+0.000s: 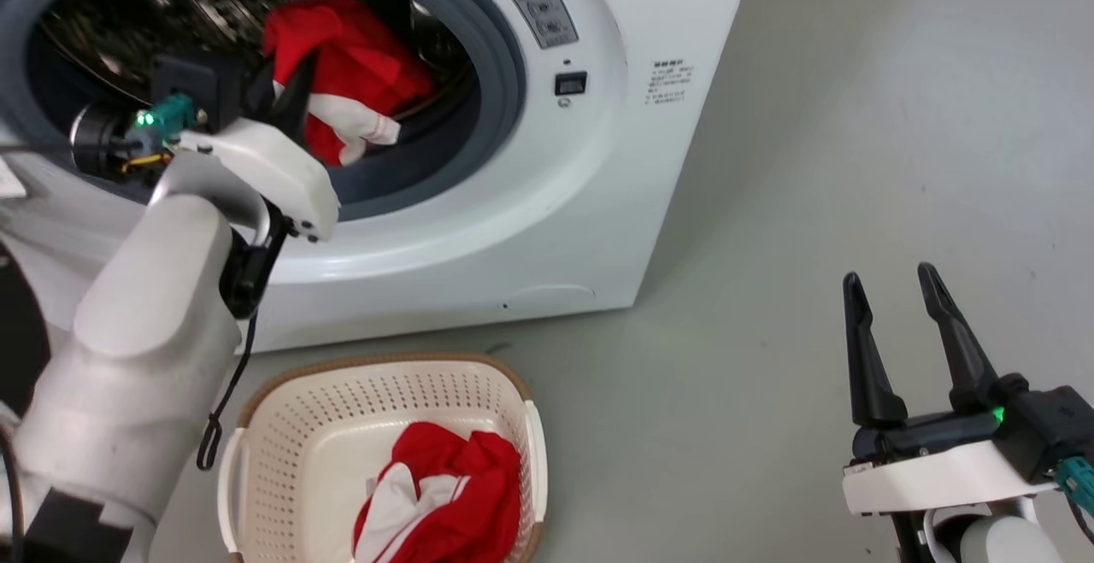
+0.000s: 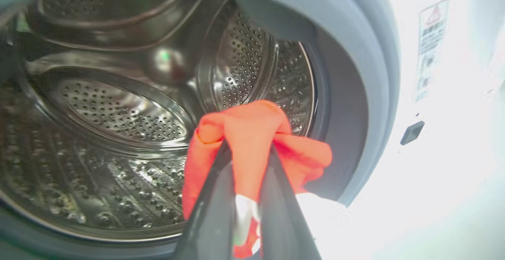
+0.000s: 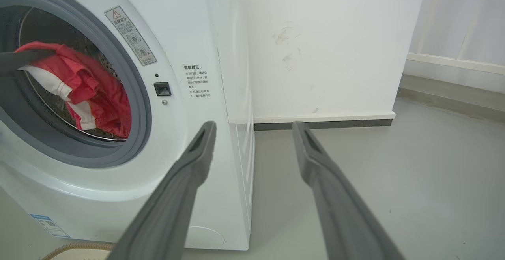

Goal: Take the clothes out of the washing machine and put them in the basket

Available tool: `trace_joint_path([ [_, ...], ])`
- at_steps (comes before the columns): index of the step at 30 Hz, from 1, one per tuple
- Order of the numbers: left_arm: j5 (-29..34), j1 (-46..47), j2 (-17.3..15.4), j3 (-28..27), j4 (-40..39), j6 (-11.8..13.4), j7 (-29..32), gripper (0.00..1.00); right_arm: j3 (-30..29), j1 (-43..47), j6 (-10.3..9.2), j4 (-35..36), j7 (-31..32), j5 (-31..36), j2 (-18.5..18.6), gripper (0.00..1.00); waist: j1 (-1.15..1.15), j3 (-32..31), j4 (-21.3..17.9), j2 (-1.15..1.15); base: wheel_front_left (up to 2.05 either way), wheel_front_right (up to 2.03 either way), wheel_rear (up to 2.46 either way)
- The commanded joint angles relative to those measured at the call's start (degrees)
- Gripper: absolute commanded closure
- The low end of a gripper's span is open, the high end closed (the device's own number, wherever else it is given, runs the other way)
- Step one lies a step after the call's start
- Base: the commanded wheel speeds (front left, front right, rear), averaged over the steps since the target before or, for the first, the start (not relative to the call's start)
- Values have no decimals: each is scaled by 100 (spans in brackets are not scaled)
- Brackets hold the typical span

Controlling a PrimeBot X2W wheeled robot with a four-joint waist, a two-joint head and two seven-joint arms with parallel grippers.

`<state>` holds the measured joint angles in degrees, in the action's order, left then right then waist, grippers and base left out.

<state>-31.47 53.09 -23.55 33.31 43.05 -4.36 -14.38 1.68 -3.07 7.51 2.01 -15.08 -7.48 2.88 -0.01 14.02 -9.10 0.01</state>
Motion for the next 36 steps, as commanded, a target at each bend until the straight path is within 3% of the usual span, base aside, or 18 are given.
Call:
trace_joint_path([
  [1, 20, -166, -68, 5, -186, 75, -19, 100, -9, 80, -4, -8, -14, 44, -1, 0, 1, -230, 135, -1, 0, 0, 0],
  [13, -5, -1756, -932, -125, -3836, 1189, 809, 100, -10, 373, -4, -53, -14, 98, -2, 0, 1, -664, 314, -1, 0, 0, 0],
  [19, 66, -2370, -1315, -250, -5173, 1720, 1092, 100, 30, 423, -4, -63, -14, 89, -2, 0, 1, -712, 352, -1, 0, 0, 0],
  [29, 90, -3255, -1588, -149, -6143, 2151, 1295, 100, 27, 398, -4, -31, -13, 101, -2, 0, 1, -647, 390, -1, 0, 0, 0],
  [36, -54, -3795, -1460, 179, -5966, 2110, 1266, 100, -7, 185, -4, 16, -13, 125, -2, 0, 1, -327, 417, -1, 0, 0, 0],
])
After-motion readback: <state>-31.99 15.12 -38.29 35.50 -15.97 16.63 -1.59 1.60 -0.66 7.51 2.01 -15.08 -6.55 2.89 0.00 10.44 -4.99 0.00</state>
